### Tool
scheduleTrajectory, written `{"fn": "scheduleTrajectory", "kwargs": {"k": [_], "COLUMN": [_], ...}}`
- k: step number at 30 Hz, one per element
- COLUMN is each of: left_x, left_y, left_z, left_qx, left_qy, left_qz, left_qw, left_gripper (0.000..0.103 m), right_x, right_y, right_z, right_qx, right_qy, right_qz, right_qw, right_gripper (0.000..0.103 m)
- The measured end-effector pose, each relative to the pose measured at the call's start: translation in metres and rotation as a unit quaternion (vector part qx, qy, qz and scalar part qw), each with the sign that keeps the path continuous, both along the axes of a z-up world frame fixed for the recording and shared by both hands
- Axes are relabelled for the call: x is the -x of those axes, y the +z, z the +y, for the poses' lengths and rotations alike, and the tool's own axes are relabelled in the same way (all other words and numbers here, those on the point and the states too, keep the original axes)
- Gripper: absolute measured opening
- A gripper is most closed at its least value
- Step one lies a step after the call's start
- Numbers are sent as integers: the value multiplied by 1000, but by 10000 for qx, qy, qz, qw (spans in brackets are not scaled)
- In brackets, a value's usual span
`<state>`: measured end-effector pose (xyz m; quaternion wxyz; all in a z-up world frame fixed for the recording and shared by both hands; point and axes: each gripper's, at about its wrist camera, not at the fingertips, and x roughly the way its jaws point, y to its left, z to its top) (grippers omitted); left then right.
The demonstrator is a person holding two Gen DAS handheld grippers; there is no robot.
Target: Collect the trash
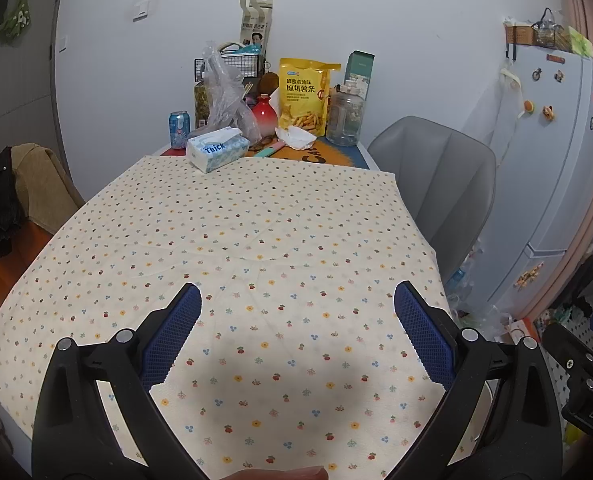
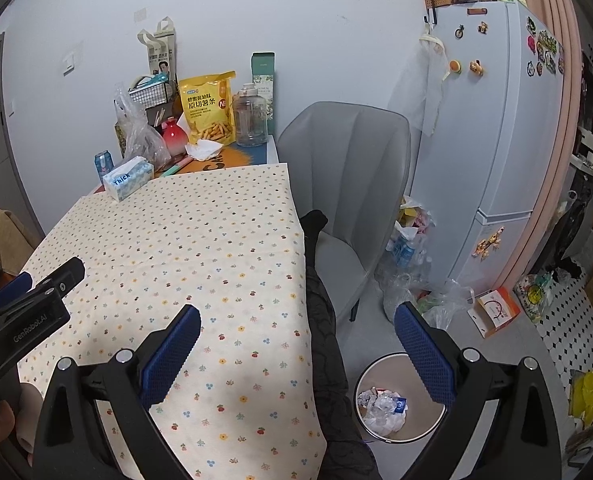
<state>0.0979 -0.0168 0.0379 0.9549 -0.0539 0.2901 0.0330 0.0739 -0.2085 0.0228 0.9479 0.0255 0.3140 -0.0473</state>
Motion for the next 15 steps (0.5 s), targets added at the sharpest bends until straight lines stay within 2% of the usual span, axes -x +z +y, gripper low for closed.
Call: {"fn": "scheduleTrajectory", "kwargs": {"k": [15], "left_x": [0], "left_y": [2], "left_z": [-1], "left_qx": [-27], "left_qy": [-16], "left_qz": [-7], "left_qw": [10000], "left_gripper": [96], "right_x": [-2], "right_y": [-1], "right_z": [-1], "right_qx": [7], "right_qy": [26], "right_qz": [8], "right_qw": [10000], "right_gripper": [95]}}
